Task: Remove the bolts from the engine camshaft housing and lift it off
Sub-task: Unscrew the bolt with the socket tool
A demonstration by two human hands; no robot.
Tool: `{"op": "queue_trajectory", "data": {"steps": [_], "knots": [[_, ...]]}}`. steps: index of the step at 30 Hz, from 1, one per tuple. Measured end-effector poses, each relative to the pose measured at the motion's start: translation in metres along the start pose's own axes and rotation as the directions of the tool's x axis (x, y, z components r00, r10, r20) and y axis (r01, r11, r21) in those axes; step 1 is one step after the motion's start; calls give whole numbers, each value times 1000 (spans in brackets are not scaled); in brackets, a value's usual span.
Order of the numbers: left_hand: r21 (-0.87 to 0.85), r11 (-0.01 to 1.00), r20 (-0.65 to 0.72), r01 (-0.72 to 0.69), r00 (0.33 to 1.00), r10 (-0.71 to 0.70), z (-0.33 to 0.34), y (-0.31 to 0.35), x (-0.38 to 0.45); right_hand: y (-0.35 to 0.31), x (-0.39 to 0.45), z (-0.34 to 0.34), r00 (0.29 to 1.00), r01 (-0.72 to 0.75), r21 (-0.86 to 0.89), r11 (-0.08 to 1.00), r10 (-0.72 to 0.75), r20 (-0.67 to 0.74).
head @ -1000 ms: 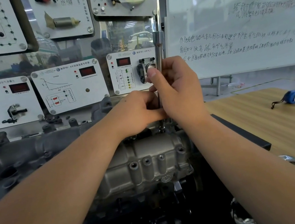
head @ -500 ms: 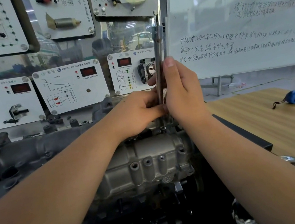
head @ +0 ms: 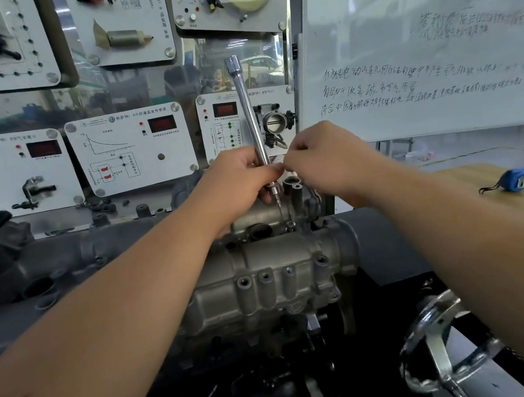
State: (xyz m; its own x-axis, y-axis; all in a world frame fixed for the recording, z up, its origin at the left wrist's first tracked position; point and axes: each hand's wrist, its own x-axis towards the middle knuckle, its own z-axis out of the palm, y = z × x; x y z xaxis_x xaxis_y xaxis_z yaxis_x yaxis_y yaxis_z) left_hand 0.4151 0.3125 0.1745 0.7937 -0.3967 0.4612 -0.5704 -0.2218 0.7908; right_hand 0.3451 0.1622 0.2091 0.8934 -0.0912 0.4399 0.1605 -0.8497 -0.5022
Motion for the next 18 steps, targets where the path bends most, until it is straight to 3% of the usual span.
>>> {"op": "queue_trajectory", "data": {"steps": [3,5,9,12,15,18], "knots": [[-56,998,-10,33,999,-34,-2,0,0,-4,-5,-2,936,110,-437,893,55,347],[-72,997,-5,38,999,-38,-2,1,-1,-4,-8,6,904,189,-564,804,82,420],[-60,998,23,27,999,-26,-2,1,-3,-7,-12,13,903,262,-532,806,-9,430],[-50,998,30,28,999,-26,-3,1,-4,-12,-15,17,879,375,-610,698,-58,474],[-38,999,17,29,999,-28,-2,-2,-3,-18,-14,19,878,393,-654,647,-53,476],[-39,998,17,48,999,-47,-4,-1,-3,-22,-11,13,917,319,-587,744,-88,388]]}}
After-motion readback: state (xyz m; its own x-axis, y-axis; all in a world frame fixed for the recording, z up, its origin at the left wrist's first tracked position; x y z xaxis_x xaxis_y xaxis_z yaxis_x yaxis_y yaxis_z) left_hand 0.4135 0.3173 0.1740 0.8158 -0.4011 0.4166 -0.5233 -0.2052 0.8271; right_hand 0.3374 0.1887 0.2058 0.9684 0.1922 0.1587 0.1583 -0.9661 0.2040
